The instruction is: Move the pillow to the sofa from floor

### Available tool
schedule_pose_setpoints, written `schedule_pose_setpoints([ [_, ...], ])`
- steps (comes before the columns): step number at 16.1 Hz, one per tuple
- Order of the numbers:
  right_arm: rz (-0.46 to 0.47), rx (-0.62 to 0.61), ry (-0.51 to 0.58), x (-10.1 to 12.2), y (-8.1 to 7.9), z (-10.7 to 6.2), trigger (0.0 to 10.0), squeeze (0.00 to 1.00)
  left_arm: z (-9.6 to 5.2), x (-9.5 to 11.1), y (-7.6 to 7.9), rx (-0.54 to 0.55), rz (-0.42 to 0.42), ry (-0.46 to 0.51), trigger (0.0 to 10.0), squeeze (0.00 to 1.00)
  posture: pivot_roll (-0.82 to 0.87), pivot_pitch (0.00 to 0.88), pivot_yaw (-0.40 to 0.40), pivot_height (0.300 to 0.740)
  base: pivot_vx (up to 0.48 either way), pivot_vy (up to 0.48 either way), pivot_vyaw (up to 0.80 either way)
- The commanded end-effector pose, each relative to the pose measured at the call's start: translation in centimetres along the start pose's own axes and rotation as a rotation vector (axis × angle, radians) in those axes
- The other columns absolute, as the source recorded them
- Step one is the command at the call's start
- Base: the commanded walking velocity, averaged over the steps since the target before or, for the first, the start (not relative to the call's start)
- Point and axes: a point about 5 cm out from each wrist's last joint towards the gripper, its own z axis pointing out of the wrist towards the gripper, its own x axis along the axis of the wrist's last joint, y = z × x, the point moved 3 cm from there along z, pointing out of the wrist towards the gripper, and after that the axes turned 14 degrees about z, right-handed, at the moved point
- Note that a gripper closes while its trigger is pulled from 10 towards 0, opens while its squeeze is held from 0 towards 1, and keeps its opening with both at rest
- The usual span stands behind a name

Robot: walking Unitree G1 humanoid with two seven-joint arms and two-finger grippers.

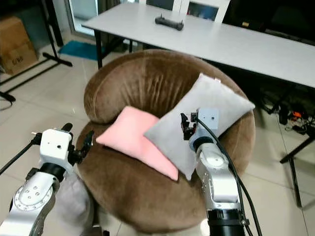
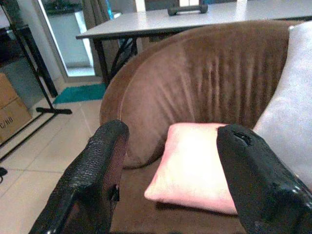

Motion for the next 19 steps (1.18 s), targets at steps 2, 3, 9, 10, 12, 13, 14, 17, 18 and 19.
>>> schedule_pose_setpoints([
  [2,-0.022,-0.015,0.017,0.6,0.2,0.0,10.0,0.0,0.1,-0.3,-0.2,0.01,0.011,-0.008,10.0,0.0,0.12,0.0,-0.098,0.74,0.0,0.0,0.0],
  [3,-0.039,-0.02,0.025,0.7,0.3,0.0,10.0,0.0,0.1,-0.3,-0.2,0.009,0.011,-0.006,10.0,0.0,0.12,0.0,-0.098,0.74,0.0,0.0,0.0],
  [9,0.069,0.002,0.051,1.2,0.1,-0.4,10.0,0.0,0.3,-0.1,-0.1,0.0,0.019,0.007,10.0,0.0,0.11,0.0,-0.086,0.74,0.0,0.0,0.0],
  [10,0.073,0.014,0.062,1.3,-0.1,-0.5,10.0,0.0,0.3,-0.1,-0.1,0.0,0.02,0.008,10.0,0.0,0.11,0.0,-0.086,0.74,0.0,0.0,0.0],
  [12,0.084,0.026,0.109,1.5,-0.2,-0.6,10.0,0.0,0.3,0.0,-0.1,0.007,0.019,0.011,10.0,0.0,0.11,0.0,-0.094,0.74,0.0,0.0,0.0],
  [13,0.117,0.023,0.105,1.3,-0.2,-0.7,10.0,0.0,0.2,0.0,-0.1,0.011,0.019,0.012,10.0,0.0,0.11,0.0,-0.098,0.74,0.0,0.0,0.0],
  [14,0.117,0.023,0.105,1.3,-0.2,-0.7,10.0,0.0,0.2,0.0,-0.1,0.011,0.019,0.012,10.0,0.0,0.11,0.0,-0.098,0.74,0.0,0.0,0.0],
  [17,0.136,0.006,0.104,1.1,0.1,-0.7,10.0,0.0,-0.1,0.0,-0.3,0.025,0.004,0.01,10.0,0.0,0.12,0.0,-0.102,0.74,0.0,0.0,0.0],
  [18,0.145,0.018,0.074,0.8,0.1,-0.6,10.0,0.0,-0.1,0.0,-0.3,0.023,0.0,0.01,10.0,0.0,0.12,0.0,-0.103,0.74,0.0,0.0,0.0],
  [19,0.159,0.042,0.067,0.8,0.0,-0.6,10.0,0.0,-0.1,0.0,-0.3,0.022,-0.001,0.01,10.0,0.0,0.12,0.0,-0.103,0.74,0.0,0.0,0.0],
])
